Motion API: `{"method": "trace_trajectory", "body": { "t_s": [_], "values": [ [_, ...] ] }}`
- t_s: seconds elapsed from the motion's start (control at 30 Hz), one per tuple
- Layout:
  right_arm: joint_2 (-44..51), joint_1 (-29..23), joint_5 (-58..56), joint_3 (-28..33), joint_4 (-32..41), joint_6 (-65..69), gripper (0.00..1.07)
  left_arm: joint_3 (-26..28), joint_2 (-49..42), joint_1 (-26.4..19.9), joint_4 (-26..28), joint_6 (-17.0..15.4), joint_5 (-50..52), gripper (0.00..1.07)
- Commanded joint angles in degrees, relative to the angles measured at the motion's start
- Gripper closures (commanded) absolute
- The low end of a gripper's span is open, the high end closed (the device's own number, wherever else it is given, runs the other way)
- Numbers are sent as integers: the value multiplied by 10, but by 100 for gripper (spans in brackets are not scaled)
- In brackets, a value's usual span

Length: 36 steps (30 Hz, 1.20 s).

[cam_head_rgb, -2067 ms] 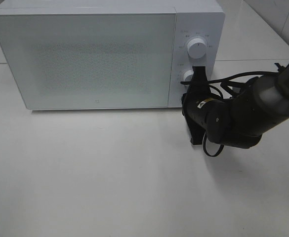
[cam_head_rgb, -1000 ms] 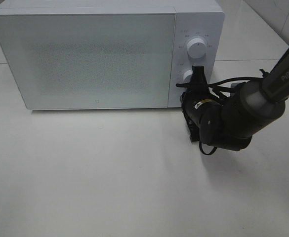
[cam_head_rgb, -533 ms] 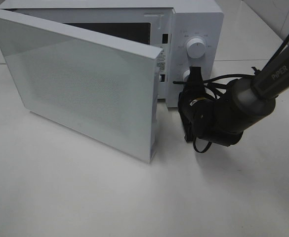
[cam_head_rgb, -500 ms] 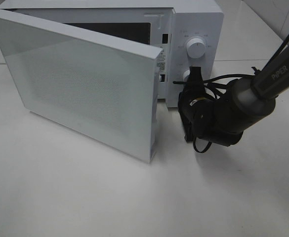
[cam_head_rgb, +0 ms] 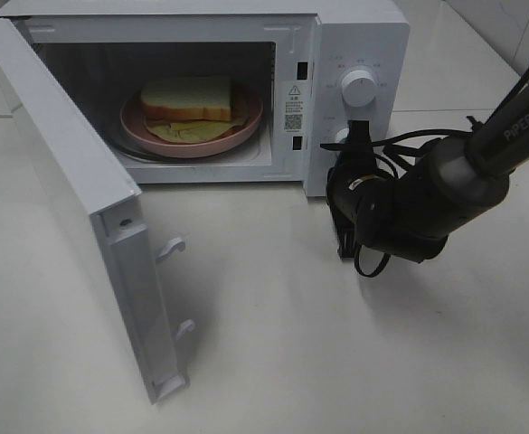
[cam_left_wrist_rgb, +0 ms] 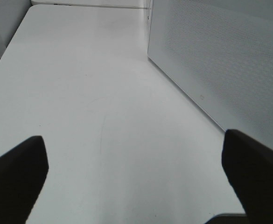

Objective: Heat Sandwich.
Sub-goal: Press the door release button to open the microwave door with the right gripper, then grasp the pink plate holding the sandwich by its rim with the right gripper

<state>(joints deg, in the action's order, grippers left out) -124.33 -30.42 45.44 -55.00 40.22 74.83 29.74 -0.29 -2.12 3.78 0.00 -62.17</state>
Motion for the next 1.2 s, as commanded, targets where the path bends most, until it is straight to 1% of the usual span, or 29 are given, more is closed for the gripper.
{"method": "trace_trajectory", "body": {
  "t_s": [0.03, 0.1, 0.17, 0.27, 0.3, 0.53, 0.57, 0.67, 0.7, 0.9, 1.1, 1.2],
  "values": [
    [18, 25, 95, -50, -77, 1, 107, -1, -9, 2, 1, 0, 9, 10],
    [32, 25, 55, -38, -78, -1, 107, -1, -9, 2, 1, 0, 9, 10],
    [37, 25, 39, -34, -79, -2, 107, -1, -9, 2, 1, 0, 9, 10],
    [60, 25, 5, -13, -90, -2, 107, -1, -9, 2, 1, 0, 9, 10],
    [60, 25, 5, -13, -90, -2, 107, -1, -9, 2, 1, 0, 9, 10],
    [87, 23, -6, 41, -95, 2, 107, -1, -9, 2, 1, 0, 9, 10],
    [92, 22, -11, 58, -115, 17, 107, -1, -9, 2, 1, 0, 9, 10],
    [97, 17, -17, 76, -123, 34, 107, -1, -9, 2, 1, 0, 9, 10],
    [100, 17, -21, 88, -140, 49, 107, -1, -9, 2, 1, 0, 9, 10],
    [128, 17, -48, 115, -164, 53, 107, -1, -9, 2, 1, 0, 9, 10],
    [179, 17, -96, 138, -165, 2, 107, -1, -9, 2, 1, 0, 9, 10],
    [216, 17, -166, 146, -165, -69, 107, -1, -9, 2, 1, 0, 9, 10]
  ]
}}
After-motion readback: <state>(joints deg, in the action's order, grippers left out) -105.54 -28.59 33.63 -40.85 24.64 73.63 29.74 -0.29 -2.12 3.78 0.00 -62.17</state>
